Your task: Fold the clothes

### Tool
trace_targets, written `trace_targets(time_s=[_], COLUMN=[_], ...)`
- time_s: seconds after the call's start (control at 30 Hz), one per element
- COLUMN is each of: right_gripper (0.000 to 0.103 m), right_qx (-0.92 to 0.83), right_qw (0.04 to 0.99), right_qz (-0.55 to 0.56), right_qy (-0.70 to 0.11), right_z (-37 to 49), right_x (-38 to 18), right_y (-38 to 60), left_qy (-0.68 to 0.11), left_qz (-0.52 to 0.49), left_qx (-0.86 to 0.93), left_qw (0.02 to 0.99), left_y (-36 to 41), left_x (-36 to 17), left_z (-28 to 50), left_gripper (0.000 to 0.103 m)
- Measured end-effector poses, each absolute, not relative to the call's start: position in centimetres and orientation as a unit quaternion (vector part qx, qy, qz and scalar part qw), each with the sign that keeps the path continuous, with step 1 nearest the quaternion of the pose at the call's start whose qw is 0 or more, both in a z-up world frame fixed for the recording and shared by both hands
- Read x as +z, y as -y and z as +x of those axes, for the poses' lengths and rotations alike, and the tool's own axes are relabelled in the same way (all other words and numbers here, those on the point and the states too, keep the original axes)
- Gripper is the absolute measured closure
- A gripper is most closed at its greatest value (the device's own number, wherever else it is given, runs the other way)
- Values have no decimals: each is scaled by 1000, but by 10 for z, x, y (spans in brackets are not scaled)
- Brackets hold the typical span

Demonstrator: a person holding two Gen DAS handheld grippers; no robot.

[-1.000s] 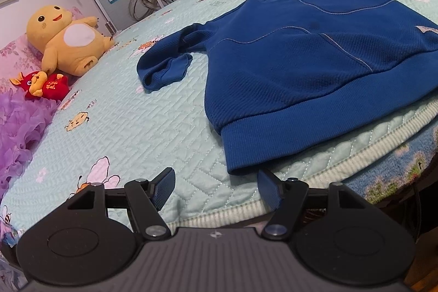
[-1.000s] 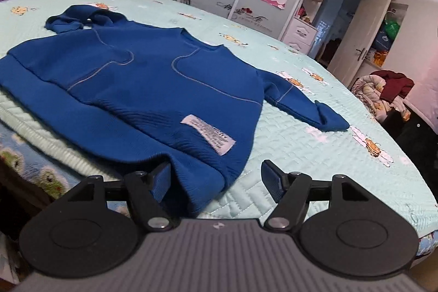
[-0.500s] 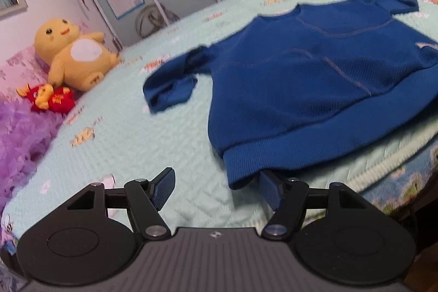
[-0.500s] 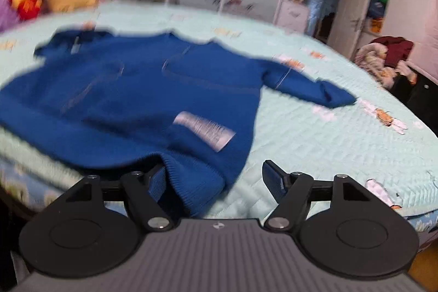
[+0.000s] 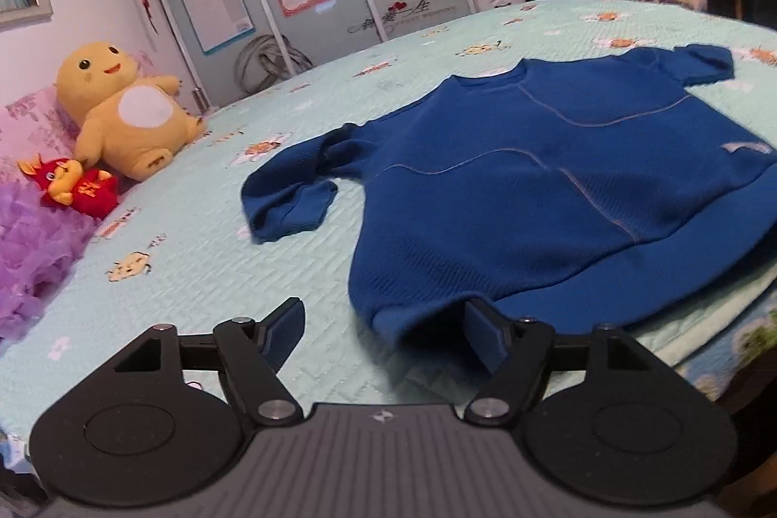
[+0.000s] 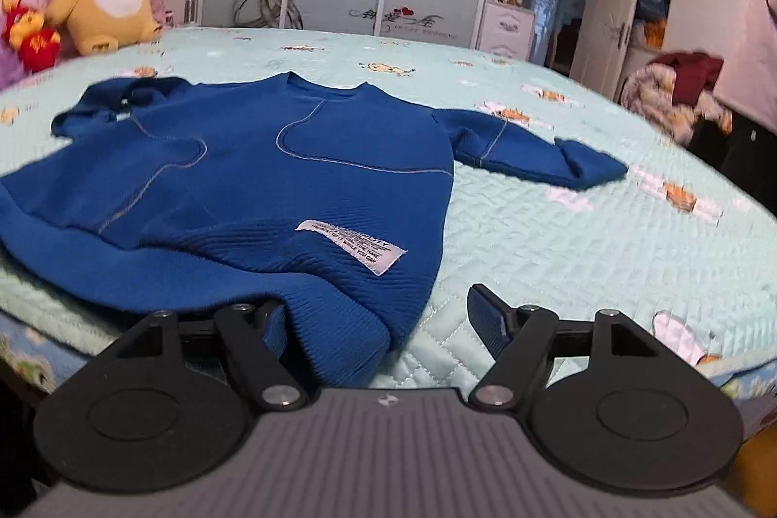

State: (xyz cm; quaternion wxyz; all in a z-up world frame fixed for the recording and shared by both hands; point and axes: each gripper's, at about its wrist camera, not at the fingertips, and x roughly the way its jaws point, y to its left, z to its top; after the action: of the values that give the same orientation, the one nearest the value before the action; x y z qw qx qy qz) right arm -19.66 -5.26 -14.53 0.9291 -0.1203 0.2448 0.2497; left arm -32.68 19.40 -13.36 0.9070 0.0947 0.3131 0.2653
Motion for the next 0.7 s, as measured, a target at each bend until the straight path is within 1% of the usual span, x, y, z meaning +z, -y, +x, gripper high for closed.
trace_targets(time_s=[0.2,0.4,0.6,0.63,0.7], right_gripper=[30,30,30,30,31], right_qx=[252,250,248,249,251], right_qw=[930,923,920,920,920], right_qz=[-114,-123,-127,-124,-117], right_qy=[-244,-264,-274,-275,-278], right_z=[-193,-188,-185,-183,-181], right_x=[-143,-151,-158,-158,-159], right_y=[51,48,46,46,45], left_qy=[-337,-369,-360,-359,-356], left_qz=[89,139,135,131,118], left_qx=[266,284,283,284,285], left_qw=[899,874,879,879,882], left_y=[-202,-204,-208,-209,-211], left_x=[-141,-161,-164,-165,-165], left_z=[-323,-304,-297,-295,-291], left_gripper=[26,26,26,27,33])
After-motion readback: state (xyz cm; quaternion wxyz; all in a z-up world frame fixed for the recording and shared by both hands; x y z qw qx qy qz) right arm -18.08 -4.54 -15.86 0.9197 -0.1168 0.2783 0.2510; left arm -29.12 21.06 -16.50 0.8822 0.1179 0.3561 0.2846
